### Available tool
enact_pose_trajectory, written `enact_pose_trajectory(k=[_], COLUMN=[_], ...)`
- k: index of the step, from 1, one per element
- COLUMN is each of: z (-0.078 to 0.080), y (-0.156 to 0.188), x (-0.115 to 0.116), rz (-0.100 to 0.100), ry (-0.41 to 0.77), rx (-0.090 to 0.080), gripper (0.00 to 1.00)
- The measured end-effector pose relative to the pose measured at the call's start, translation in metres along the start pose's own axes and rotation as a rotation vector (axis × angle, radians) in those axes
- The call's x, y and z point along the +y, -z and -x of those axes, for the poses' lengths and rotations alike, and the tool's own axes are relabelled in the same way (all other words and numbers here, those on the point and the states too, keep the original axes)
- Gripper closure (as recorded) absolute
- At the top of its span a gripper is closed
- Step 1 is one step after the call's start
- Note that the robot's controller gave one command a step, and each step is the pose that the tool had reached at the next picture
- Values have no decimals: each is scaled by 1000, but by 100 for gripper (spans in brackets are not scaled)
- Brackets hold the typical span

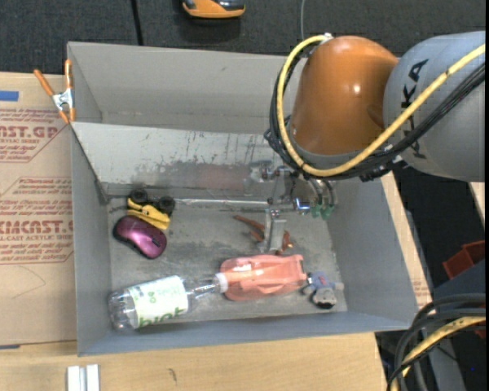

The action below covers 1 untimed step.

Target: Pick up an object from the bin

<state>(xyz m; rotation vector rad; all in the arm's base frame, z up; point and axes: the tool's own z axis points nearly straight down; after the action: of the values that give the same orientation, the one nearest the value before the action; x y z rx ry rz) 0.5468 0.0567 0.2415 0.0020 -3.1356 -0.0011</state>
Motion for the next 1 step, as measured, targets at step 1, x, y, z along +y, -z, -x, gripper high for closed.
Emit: enact_pose_trajectory(k=[1], z=[1], y=[5], x=[0], rz=[1], ry=[-1], rx=[-8], gripper=[0])
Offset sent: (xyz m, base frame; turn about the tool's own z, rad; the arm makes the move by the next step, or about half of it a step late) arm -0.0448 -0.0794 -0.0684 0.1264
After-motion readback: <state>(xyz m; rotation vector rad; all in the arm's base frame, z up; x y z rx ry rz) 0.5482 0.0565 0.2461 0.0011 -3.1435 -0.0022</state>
